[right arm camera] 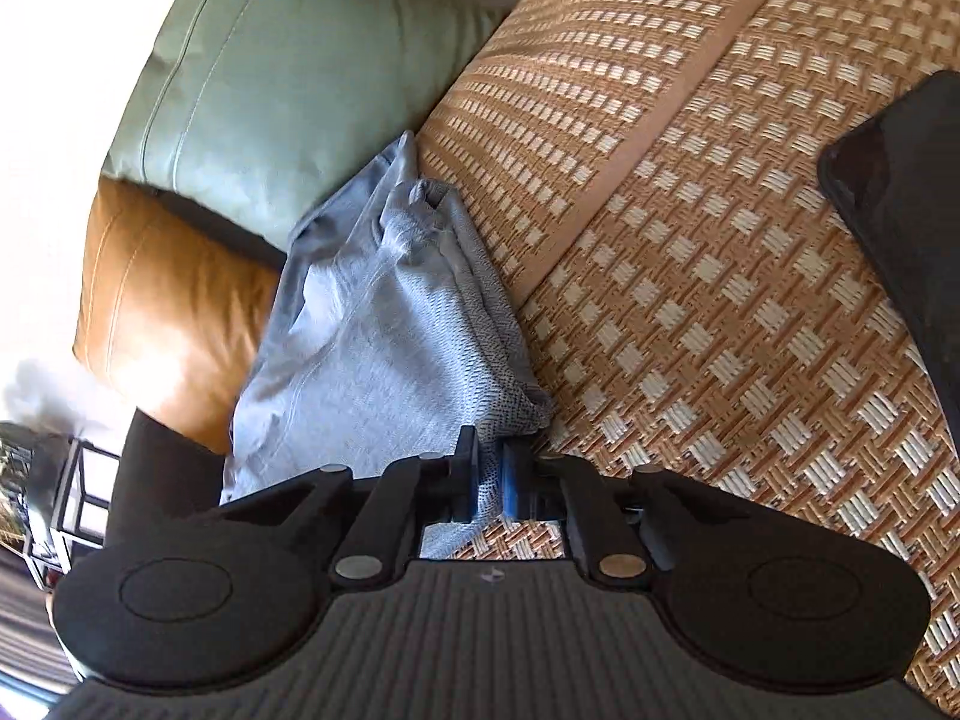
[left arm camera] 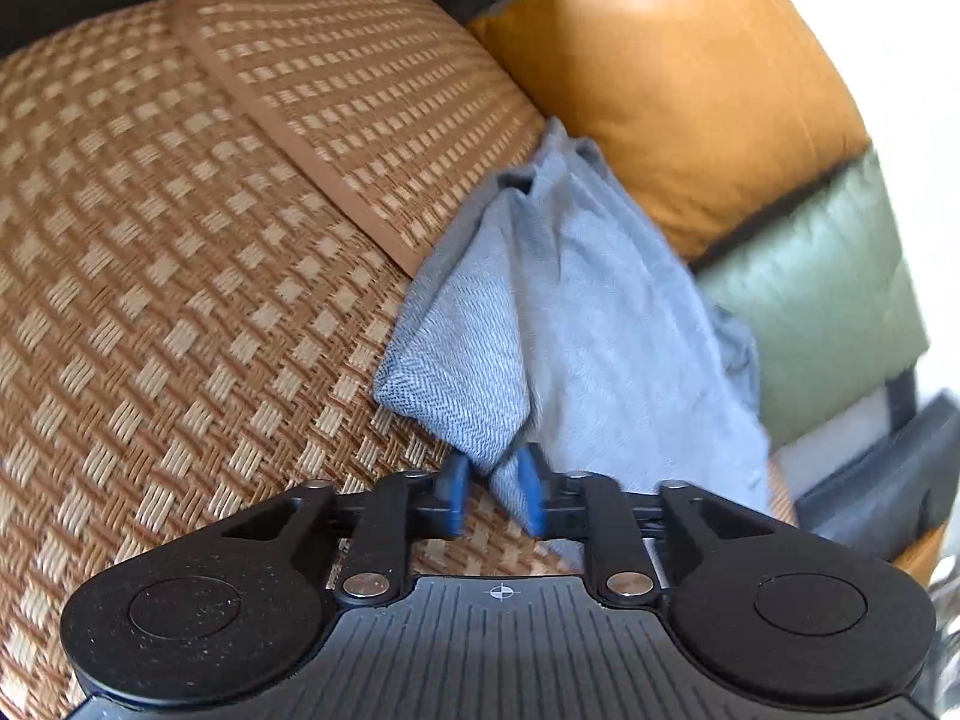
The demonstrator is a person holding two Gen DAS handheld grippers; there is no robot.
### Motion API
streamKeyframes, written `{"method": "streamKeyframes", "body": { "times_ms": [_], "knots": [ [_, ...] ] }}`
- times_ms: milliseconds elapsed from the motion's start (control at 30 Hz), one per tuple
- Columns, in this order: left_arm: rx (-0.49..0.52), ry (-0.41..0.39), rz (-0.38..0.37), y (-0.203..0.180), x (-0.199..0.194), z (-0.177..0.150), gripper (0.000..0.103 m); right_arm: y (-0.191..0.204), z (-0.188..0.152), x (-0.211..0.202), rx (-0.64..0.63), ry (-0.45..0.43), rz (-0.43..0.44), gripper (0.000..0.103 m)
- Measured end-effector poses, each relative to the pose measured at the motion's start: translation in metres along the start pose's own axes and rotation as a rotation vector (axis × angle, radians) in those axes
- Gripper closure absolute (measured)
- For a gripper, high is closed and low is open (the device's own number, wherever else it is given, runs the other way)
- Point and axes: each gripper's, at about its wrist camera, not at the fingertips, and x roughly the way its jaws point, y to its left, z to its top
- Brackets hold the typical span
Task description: Fold clothes
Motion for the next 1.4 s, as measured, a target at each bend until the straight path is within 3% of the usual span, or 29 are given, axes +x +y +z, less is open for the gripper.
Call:
{"method": "streamKeyframes", "body": {
  "times_ms": [33, 167, 300, 333, 367, 400, 433, 500, 900, 1033, 1067, 1133, 1233, 1300, 1400],
  "knots": [
    [-0.038, -0.031, -0.013, 0.005, -0.003, 0.000, 0.045, -0.001, -0.001, -0.001, 0.003, -0.004, 0.001, 0.088],
    [-0.092, -0.077, -0.025, 0.013, -0.006, 0.004, 0.046, -0.007, -0.005, 0.000, 0.042, -0.020, 0.025, 0.085],
    [-0.063, -0.092, -0.011, 0.006, 0.000, 0.008, 0.048, -0.012, -0.006, 0.003, 0.085, -0.044, 0.053, 0.085],
    [-0.068, -0.099, -0.008, 0.006, 0.002, 0.009, 0.057, -0.013, -0.007, 0.004, 0.089, -0.051, 0.056, 0.085],
    [-0.082, -0.097, 0.009, 0.007, 0.006, 0.009, 0.086, -0.012, -0.007, 0.005, 0.089, -0.054, 0.053, 0.086],
    [-0.097, -0.095, 0.027, 0.008, 0.010, 0.010, 0.098, -0.011, -0.006, 0.006, 0.087, -0.056, 0.048, 0.090],
    [-0.111, -0.093, 0.044, 0.010, 0.013, 0.011, 0.102, -0.010, -0.006, 0.007, 0.085, -0.057, 0.042, 0.091],
    [-0.151, -0.113, 0.040, 0.015, 0.005, 0.009, 0.103, -0.008, -0.005, 0.006, 0.079, -0.061, 0.029, 0.095],
    [-0.018, -0.182, 0.164, 0.014, -0.077, -0.023, 0.103, -0.007, -0.021, -0.055, 0.001, -0.035, 0.030, 0.099],
    [-0.077, -0.167, 0.161, 0.031, -0.086, -0.027, 0.103, -0.014, -0.029, -0.068, -0.017, -0.014, -0.002, 0.102],
    [-0.091, -0.166, 0.151, 0.034, -0.086, -0.028, 0.083, -0.016, -0.029, -0.069, -0.010, -0.023, -0.002, 0.100],
    [-0.099, -0.154, 0.136, 0.035, -0.084, -0.029, 0.074, -0.017, -0.029, -0.072, -0.007, -0.043, 0.005, 0.098],
    [-0.091, -0.168, 0.120, 0.025, -0.071, -0.026, 0.050, -0.015, -0.031, -0.073, -0.020, -0.053, 0.020, 0.093],
    [-0.087, -0.179, 0.116, 0.018, -0.059, -0.021, 0.047, -0.012, -0.034, -0.070, -0.020, -0.054, 0.010, 0.074],
    [-0.057, -0.162, 0.109, 0.009, -0.042, -0.012, 0.046, -0.015, -0.041, -0.064, 0.027, -0.049, 0.019, 0.072]
  ]
}}
